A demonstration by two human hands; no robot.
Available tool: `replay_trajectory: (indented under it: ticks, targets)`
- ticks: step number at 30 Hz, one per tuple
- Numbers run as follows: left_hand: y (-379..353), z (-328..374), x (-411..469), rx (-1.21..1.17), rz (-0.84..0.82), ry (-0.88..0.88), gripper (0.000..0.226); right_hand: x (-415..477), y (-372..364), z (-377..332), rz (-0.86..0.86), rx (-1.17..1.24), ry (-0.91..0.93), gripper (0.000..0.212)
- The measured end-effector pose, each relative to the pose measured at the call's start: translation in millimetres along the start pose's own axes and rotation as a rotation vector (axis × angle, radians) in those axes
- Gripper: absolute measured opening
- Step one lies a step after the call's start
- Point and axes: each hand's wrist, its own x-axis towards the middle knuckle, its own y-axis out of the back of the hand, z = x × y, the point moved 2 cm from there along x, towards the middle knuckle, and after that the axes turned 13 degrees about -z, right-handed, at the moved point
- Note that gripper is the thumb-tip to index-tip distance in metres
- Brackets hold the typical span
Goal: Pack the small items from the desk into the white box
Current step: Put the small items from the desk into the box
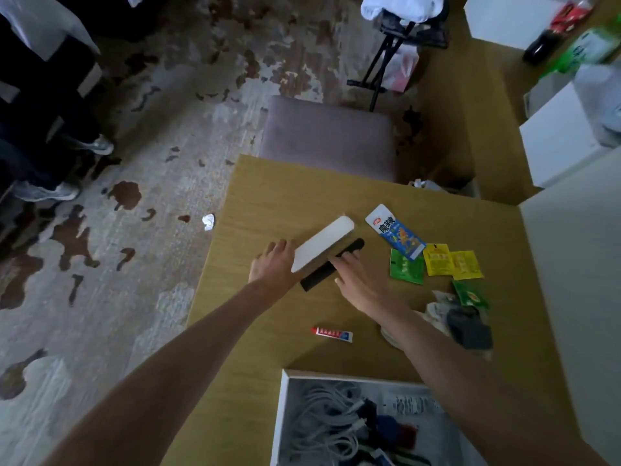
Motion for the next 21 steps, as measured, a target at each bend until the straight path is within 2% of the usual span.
replay_trajectory:
  ticks: [7,8,13,19,21]
  targets:
    - [6,-15,-38,-0.295,0.168,-0.044,0.049,-9,1,2,0.000,-0.066,0.109,0.012]
    - [9,-17,-49,-0.317,0.196,-0.061,0.050,-13,1,0,-0.015,-0.064,0.131,0.011]
    - [31,-14,-110,-0.319,0.249,-0.133,0.053,-22,-1,-9,-0.051,-0.034,0.140,0.032]
    - [34,-8,-180,-0.316,0.312,-0.104,0.052,-25,2,-10,-0.124,-0.079,0.106,0.009]
    - [32,-7,-196,-0.332,0.329,-0.071,0.052,-30,0,-12,-0.124,-0.019,0.074,0.014]
